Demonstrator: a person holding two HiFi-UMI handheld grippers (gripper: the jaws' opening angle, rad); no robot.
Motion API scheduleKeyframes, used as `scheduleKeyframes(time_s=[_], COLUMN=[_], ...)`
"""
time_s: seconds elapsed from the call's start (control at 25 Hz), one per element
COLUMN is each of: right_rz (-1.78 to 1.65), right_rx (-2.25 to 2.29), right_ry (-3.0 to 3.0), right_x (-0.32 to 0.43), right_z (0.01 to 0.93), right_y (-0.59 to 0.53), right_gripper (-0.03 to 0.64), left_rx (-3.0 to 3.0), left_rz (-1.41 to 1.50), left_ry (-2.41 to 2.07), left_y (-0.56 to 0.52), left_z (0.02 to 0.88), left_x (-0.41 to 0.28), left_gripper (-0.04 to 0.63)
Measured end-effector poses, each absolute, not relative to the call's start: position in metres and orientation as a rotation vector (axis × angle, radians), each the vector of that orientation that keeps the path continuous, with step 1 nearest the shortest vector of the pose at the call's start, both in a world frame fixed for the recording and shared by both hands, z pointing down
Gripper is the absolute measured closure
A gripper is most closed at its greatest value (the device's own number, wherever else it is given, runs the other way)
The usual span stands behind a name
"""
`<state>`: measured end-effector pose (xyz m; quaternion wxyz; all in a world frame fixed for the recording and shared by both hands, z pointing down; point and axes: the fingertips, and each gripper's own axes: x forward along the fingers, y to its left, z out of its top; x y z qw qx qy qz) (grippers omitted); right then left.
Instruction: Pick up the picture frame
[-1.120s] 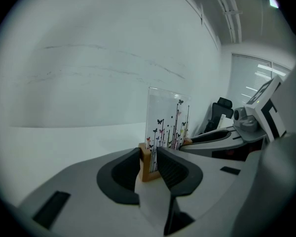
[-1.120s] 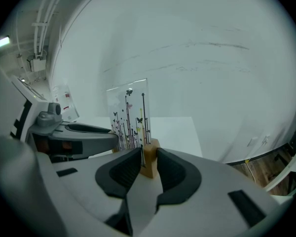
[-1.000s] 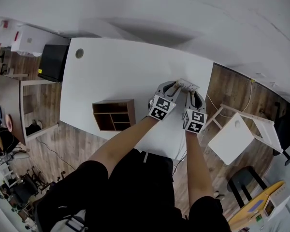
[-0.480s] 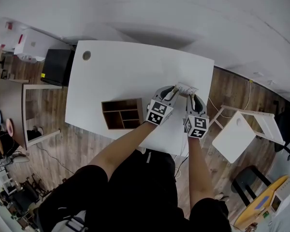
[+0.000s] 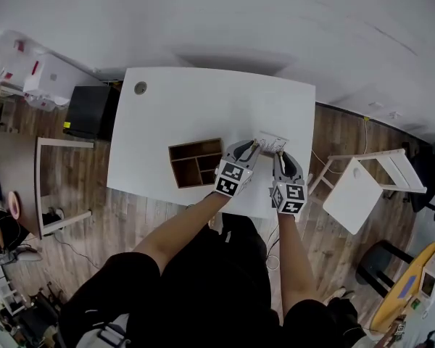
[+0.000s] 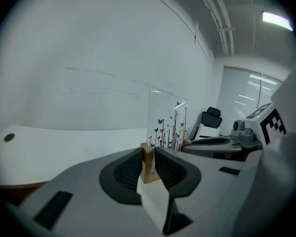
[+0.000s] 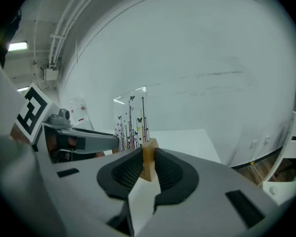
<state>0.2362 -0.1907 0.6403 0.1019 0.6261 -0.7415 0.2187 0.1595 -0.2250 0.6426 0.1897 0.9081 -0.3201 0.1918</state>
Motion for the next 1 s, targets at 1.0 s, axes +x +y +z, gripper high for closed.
scheduleKeyframes(time_s=[1.0], right_rz=[0.649], right_rx=[2.068], right_ry=[-2.040], right_x=[0.078], right_z=[0.550], right_y=[0.040], right_gripper=[0.534], left_rx=[2.636], left_rz=[0.496], left_ry=[-0.768], left_y=[-0.007], left_z=[0.550], left_x=[0.005], left_gripper=[0.514])
